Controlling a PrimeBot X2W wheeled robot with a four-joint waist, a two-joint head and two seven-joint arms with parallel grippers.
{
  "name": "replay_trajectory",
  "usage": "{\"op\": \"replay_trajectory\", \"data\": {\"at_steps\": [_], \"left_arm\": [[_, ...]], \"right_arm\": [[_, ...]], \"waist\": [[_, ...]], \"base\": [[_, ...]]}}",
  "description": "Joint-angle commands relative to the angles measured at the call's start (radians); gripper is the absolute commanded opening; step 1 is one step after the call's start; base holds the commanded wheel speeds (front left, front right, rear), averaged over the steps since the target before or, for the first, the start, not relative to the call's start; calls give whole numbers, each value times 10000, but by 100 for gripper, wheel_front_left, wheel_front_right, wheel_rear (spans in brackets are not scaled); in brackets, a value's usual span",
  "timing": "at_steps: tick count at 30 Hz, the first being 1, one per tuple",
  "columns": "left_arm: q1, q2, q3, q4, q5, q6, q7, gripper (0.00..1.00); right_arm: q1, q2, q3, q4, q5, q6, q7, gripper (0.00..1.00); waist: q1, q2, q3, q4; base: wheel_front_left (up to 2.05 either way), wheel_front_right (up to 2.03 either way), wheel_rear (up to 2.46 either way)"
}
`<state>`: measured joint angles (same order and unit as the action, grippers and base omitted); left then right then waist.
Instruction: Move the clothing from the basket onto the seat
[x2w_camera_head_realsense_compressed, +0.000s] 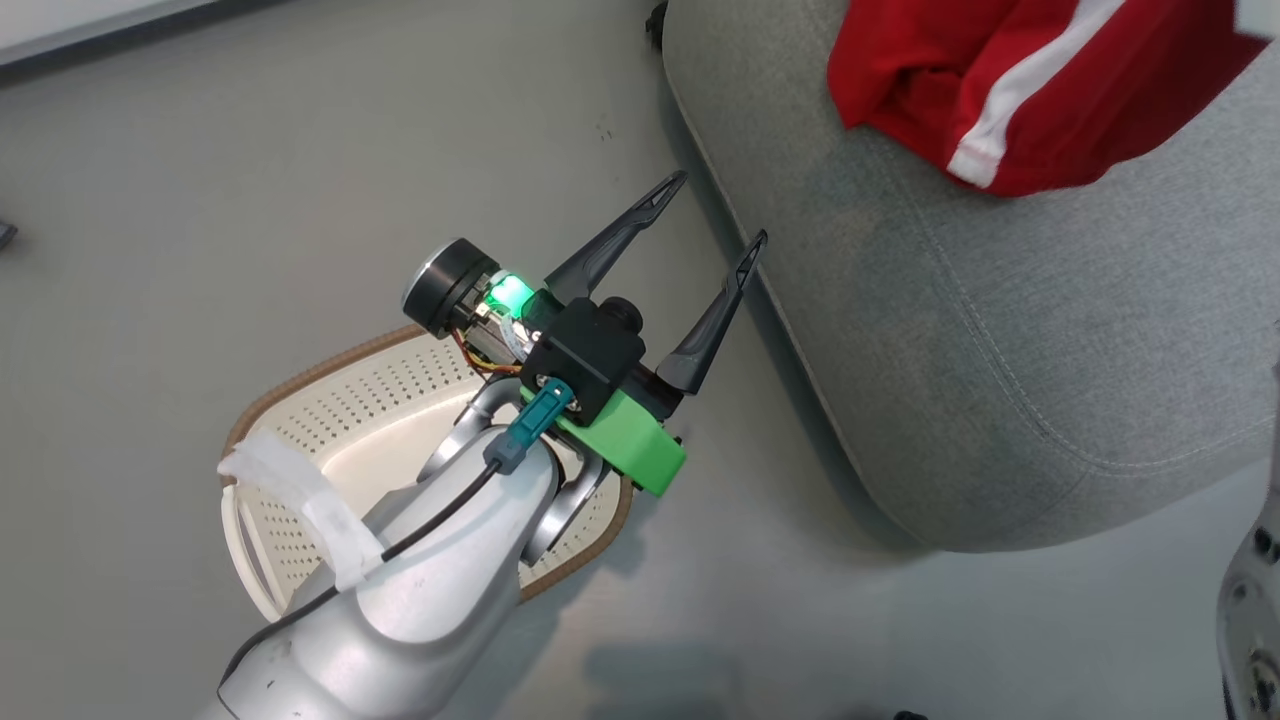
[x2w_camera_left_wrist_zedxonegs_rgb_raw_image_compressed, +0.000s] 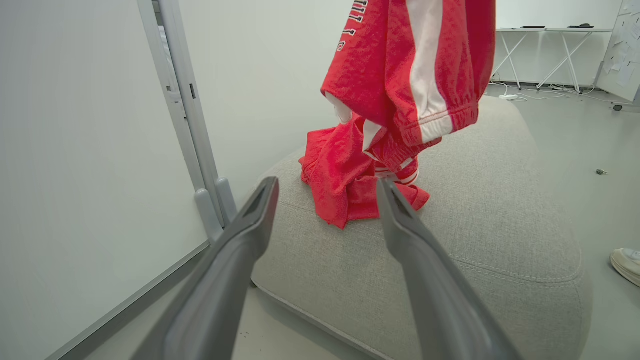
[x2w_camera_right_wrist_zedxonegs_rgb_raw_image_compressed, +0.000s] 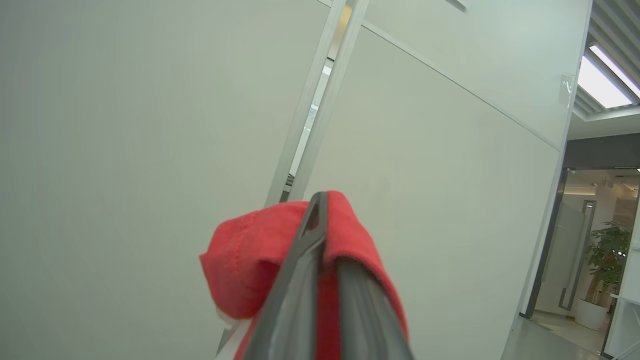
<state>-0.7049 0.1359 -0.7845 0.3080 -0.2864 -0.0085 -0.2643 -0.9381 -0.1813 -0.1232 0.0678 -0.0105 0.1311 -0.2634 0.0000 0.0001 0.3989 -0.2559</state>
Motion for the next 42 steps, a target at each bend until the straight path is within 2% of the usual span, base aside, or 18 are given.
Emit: {"op": "replay_trajectory", "data": {"at_steps": [1,9,15,23,33,42], "left_arm": [[-189,60,30,-6,139,-3,-2,100],[-553,55,65,-58,261,-63,-2,100],[-674,98,95,-53,344,-90,-2,100],[-935,-42,67,-57,434,-173,-2,100],[-1074,-153,47,-1,518,-217,-1,100],[-973,-139,127,-4,535,-222,-1,100]], "right_arm": [[-429,-207,-175,138,-55,-7,-18,0],[-2357,-1470,-859,1112,-46,-7,-18,0],[-2856,-1874,-807,2310,-35,-7,-17,0],[-2239,-1987,-1128,3840,-293,-7,-16,0],[-891,-1699,-1437,5005,-670,-7,-16,0],[-847,-1746,-1903,6141,-1079,-7,-16,0]], "waist": [[0,-1,624,262],[0,-1,1509,450],[0,-1,1862,381],[0,-1,2348,556],[0,-1,2596,798],[0,-1,2596,976]], "base": [[0,0,0],[0,0,0],[0,0,0],[0,0,0],[0,0,0],[0,0,0]]}}
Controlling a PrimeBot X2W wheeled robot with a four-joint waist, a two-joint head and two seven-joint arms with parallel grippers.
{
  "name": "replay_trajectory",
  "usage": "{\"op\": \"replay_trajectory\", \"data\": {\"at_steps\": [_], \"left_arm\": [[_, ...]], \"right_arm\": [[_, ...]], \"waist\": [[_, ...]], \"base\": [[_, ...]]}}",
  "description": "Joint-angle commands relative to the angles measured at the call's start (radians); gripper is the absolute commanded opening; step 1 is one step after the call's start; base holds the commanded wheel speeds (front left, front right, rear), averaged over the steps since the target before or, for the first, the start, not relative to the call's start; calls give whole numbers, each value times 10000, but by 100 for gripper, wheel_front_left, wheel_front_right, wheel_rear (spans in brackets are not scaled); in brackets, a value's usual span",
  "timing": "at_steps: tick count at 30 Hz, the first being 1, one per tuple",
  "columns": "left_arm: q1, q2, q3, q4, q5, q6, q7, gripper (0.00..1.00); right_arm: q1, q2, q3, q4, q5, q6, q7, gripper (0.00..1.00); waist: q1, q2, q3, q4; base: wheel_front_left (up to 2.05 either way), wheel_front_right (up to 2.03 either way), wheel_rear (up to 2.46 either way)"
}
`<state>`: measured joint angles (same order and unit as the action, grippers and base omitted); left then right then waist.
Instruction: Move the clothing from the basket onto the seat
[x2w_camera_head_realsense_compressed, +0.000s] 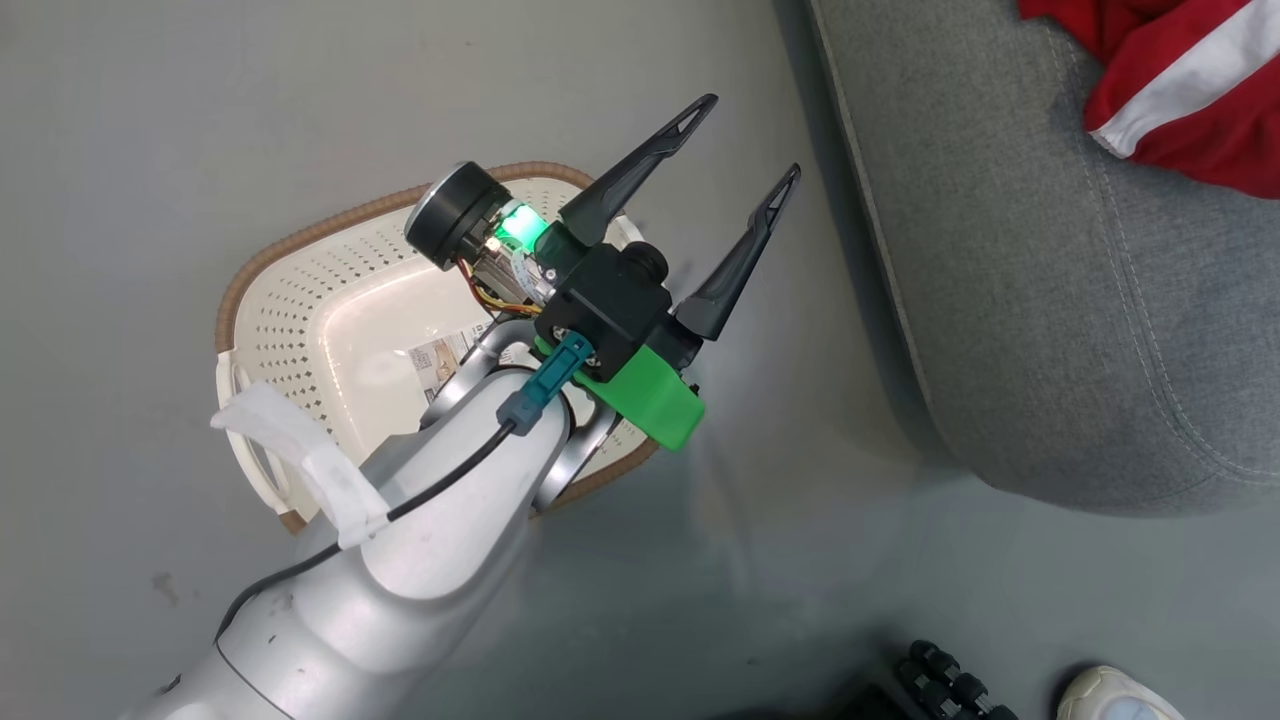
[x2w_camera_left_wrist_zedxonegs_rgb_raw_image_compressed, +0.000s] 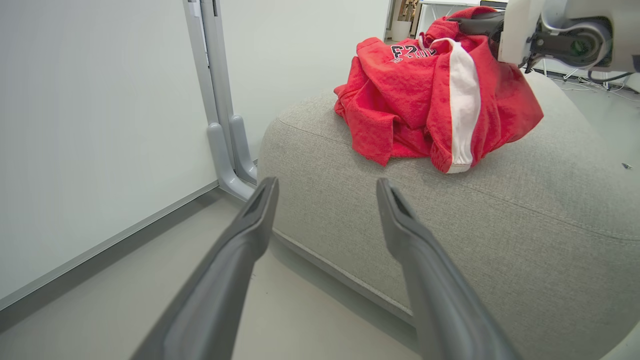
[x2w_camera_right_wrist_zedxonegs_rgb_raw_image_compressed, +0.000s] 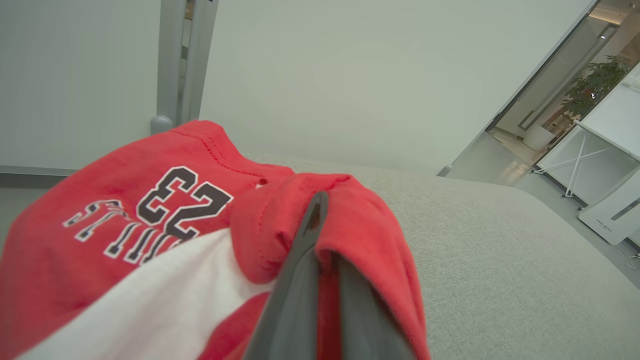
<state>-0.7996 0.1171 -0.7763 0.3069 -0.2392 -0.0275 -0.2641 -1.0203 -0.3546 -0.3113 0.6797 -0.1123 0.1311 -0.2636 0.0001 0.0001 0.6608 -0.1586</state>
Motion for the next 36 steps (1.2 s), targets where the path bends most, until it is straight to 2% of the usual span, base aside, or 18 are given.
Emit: {"op": "replay_trajectory", "data": {"at_steps": [1,2,3,4,5,13,24,36], "left_arm": [[9,63,60,11,61,-24,-3,100],[61,76,76,15,53,-22,-3,100],[107,88,91,26,43,-21,-3,100],[155,96,104,41,31,-17,-3,100],[190,97,118,50,23,-12,-3,100],[626,49,251,36,-51,33,-3,100],[1485,-23,779,-191,-192,205,-2,100],[2842,171,2090,-599,-434,508,-3,100]], "right_arm": [[-44,8,-47,-11,-82,-7,-14,0],[-43,39,-82,-59,-112,-7,-14,14],[-18,75,-115,-82,-130,-7,-14,45],[26,113,-174,-121,-142,-7,-14,92],[87,143,-205,-141,-169,-7,-14,100],[1049,444,-335,-663,-152,-7,-14,100],[3024,814,-312,-1784,427,-9,-16,100],[4784,1564,993,-3757,1115,-9,-14,100]], "waist": [[-1,-1,-46,-4],[-1,-1,-85,-13],[-1,-1,-134,-28],[-1,-1,-200,-46],[-1,-1,-272,-60],[-1,-1,-1140,-160],[-1,-1,-2430,-18],[-1,-1,-3552,539]], "base": [[0,0,0],[0,0,0],[0,0,0],[0,0,0],[0,0,0],[0,0,0],[0,0,0],[0,0,0]]}}
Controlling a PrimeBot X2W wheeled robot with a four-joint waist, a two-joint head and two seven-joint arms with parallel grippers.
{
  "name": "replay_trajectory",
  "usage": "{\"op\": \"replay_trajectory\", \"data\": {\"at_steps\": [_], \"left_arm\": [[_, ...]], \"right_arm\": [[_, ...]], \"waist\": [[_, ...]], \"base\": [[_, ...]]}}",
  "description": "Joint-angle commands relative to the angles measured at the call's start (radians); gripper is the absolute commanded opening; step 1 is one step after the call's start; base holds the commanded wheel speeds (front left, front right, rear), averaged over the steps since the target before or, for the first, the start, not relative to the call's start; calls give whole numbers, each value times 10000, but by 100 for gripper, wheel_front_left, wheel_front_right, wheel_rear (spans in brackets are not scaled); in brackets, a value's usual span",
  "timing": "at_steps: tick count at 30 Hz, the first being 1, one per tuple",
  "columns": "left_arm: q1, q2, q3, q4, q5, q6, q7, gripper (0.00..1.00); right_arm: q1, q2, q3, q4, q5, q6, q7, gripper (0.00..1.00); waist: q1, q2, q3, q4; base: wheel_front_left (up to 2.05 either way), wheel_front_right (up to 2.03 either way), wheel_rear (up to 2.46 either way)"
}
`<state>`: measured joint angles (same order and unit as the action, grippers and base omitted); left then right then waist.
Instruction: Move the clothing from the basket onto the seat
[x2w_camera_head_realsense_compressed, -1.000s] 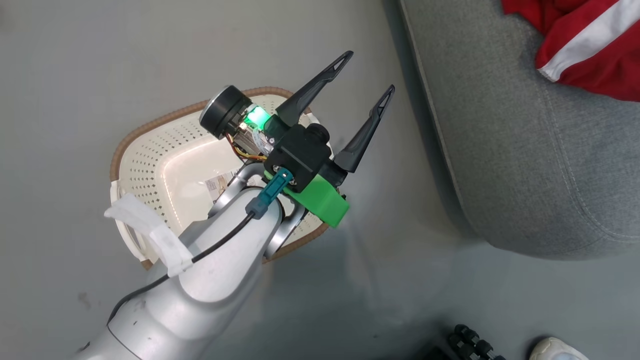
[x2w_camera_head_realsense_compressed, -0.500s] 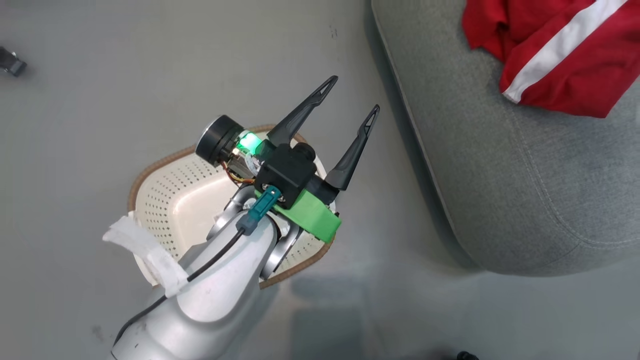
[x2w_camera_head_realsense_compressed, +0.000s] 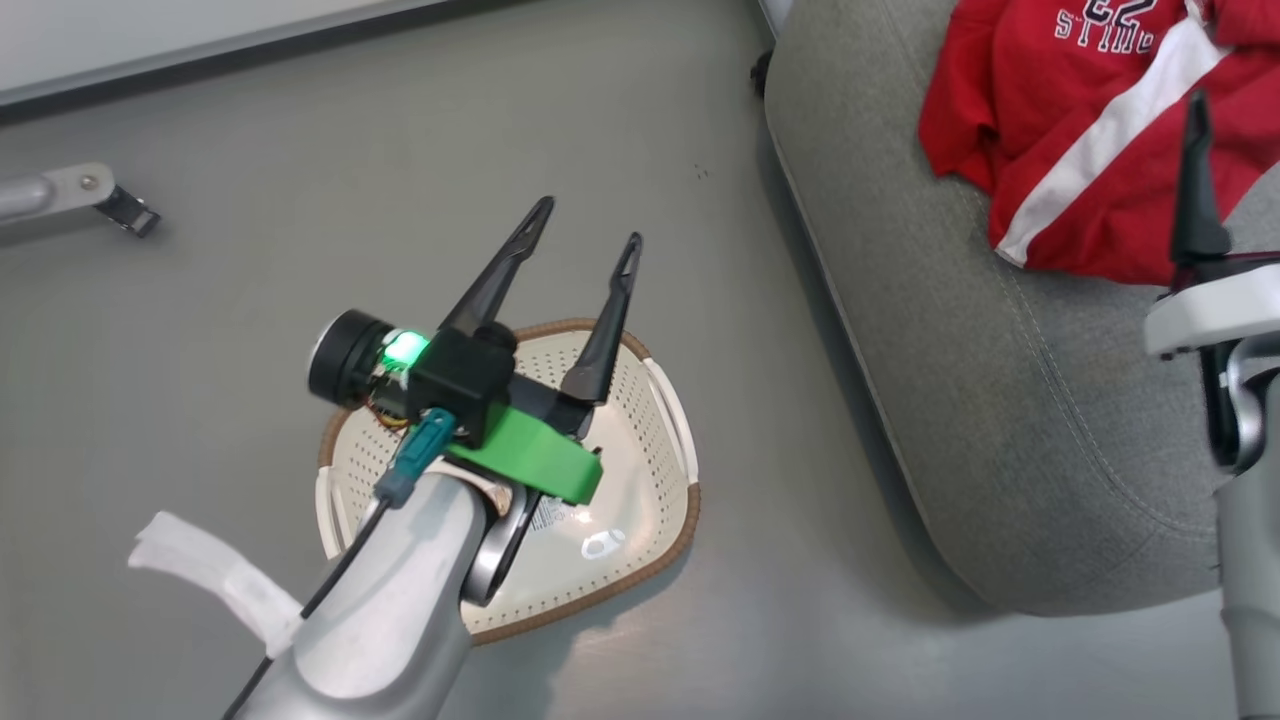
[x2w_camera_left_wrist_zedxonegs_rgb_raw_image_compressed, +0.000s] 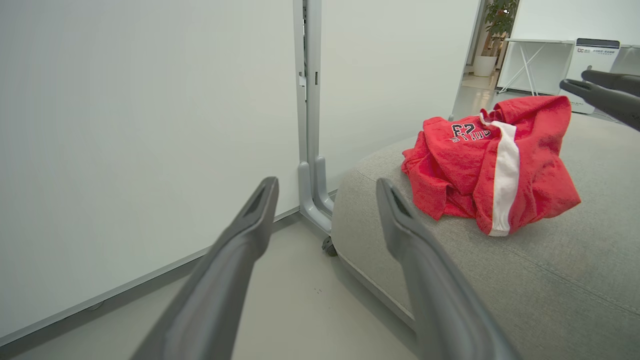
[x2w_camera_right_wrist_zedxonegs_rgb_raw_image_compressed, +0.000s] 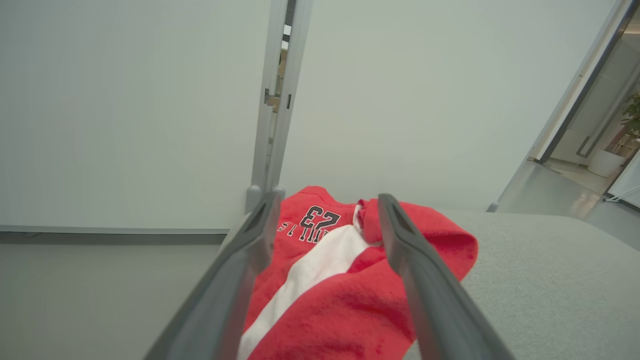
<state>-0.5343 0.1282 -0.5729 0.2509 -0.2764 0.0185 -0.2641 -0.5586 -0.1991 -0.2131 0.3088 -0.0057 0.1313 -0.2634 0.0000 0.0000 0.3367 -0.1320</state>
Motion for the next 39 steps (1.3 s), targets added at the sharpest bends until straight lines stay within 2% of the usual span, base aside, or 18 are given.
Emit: {"op": "replay_trajectory", "data": {"at_steps": [1,15,25,39], "left_arm": [[299,87,175,-66,-53,74,-2,100],[1949,204,2336,-571,-81,170,-1,100],[2868,3,3595,-700,149,-44,-3,100],[4003,-194,4859,-640,526,-275,-3,100]], "right_arm": [[271,70,127,-162,102,-11,-16,100],[1702,950,1393,-1523,512,-9,-18,100],[2650,1260,1423,-2062,506,-9,-16,100],[4216,1466,1377,-2493,645,-9,-16,100]], "waist": [[0,0,-375,322],[0,0,-1413,1275],[0,0,-2055,1825],[0,0,-2694,2090]], "base": [[0,0,0],[0,0,0],[0,0,0],[0,0,0]]}}
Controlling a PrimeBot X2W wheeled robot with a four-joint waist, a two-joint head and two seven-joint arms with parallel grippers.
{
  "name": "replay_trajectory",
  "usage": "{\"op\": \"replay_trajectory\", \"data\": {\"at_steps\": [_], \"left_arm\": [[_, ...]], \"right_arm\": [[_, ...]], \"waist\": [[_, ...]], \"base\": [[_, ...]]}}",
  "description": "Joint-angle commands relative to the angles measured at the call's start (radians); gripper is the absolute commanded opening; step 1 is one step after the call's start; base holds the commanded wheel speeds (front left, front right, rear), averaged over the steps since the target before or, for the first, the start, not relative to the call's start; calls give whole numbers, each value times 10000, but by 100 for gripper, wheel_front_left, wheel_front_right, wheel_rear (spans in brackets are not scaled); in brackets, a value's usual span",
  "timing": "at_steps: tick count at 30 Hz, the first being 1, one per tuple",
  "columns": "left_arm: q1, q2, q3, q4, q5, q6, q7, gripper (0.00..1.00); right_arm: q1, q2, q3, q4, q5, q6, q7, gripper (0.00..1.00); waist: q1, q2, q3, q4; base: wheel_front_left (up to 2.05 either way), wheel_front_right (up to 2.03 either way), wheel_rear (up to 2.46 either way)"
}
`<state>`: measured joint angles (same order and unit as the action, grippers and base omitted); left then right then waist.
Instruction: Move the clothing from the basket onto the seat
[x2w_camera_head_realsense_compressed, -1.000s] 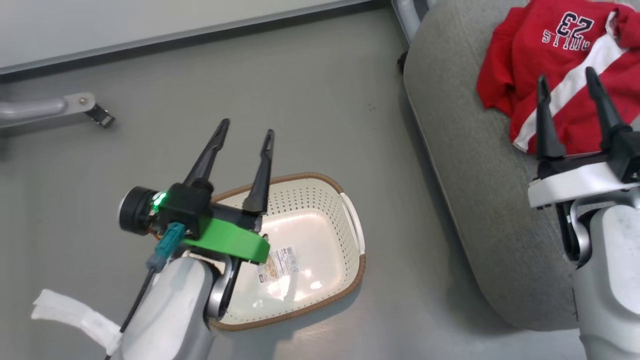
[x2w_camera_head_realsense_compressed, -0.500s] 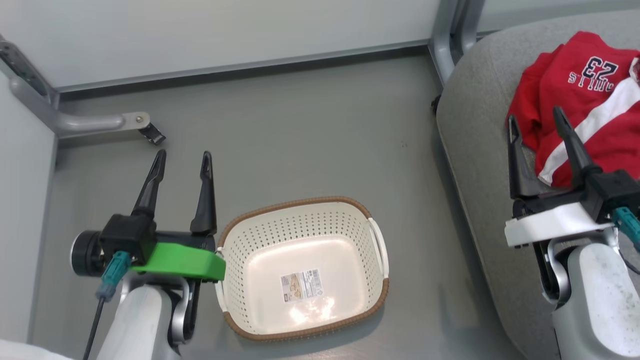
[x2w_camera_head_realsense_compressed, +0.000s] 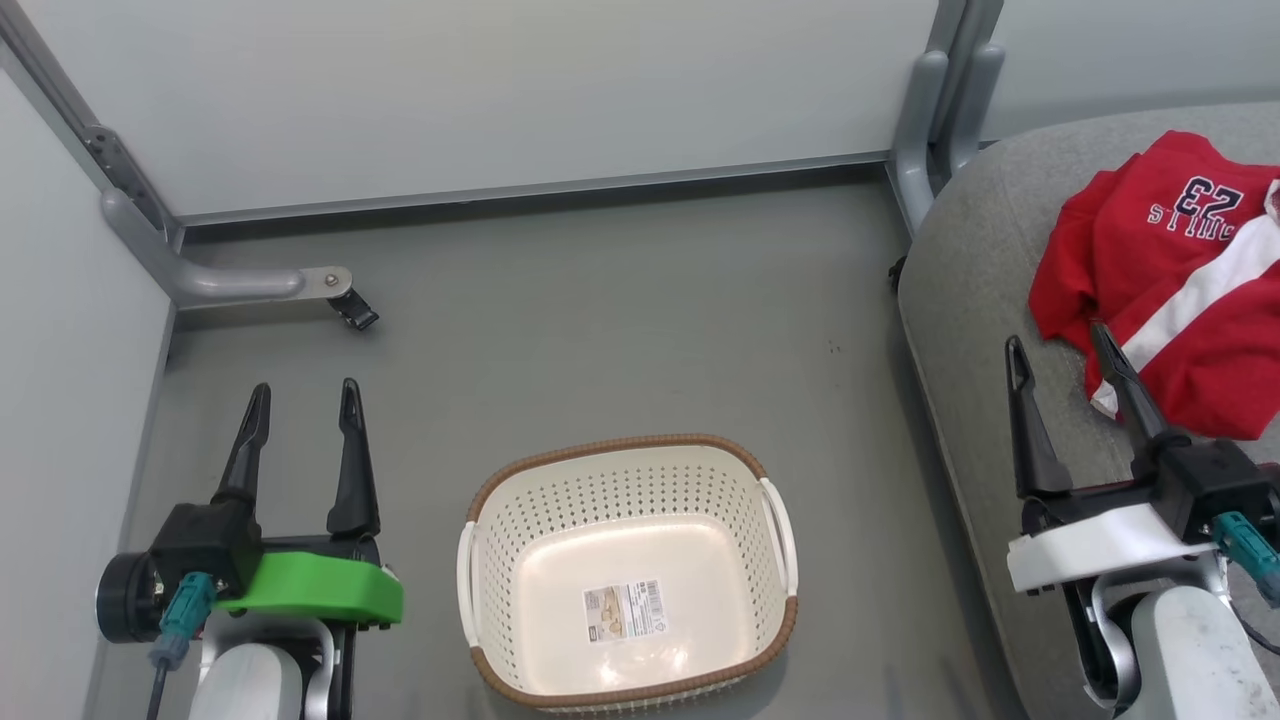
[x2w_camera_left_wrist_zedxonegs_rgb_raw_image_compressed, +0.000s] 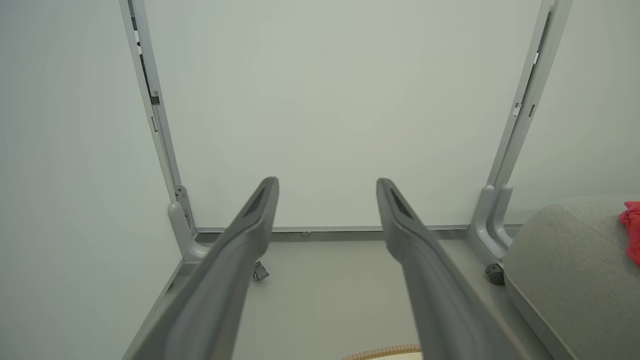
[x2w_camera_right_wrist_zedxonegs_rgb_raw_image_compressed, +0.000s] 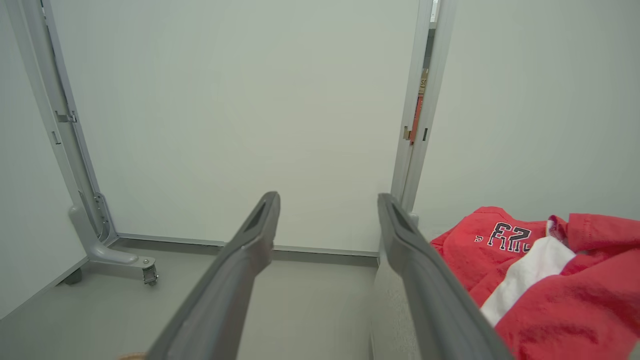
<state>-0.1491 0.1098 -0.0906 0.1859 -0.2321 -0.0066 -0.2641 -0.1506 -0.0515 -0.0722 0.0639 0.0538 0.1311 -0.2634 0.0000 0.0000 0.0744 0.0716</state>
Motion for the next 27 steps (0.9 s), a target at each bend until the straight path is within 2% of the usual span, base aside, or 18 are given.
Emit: {"op": "replay_trajectory", "data": {"at_steps": [1,6,12,27], "left_arm": [[204,-26,88,19,107,-41,-3,100],[407,-160,321,-39,218,-229,-3,100],[627,-241,229,54,295,-743,-3,100],[782,-369,325,296,507,-942,-3,100]], "right_arm": [[223,-7,-38,-69,77,-7,-18,100],[693,-5,-19,-176,335,-7,-18,100],[1122,-3,2,-259,390,-7,-16,100],[1379,-4,141,-9,492,-7,-17,100]], "waist": [[0,0,-106,67],[0,0,-259,158],[0,0,-369,262],[0,0,-616,382]], "base": [[0,0,0],[0,0,0],[0,0,0],[0,0,0]]}}
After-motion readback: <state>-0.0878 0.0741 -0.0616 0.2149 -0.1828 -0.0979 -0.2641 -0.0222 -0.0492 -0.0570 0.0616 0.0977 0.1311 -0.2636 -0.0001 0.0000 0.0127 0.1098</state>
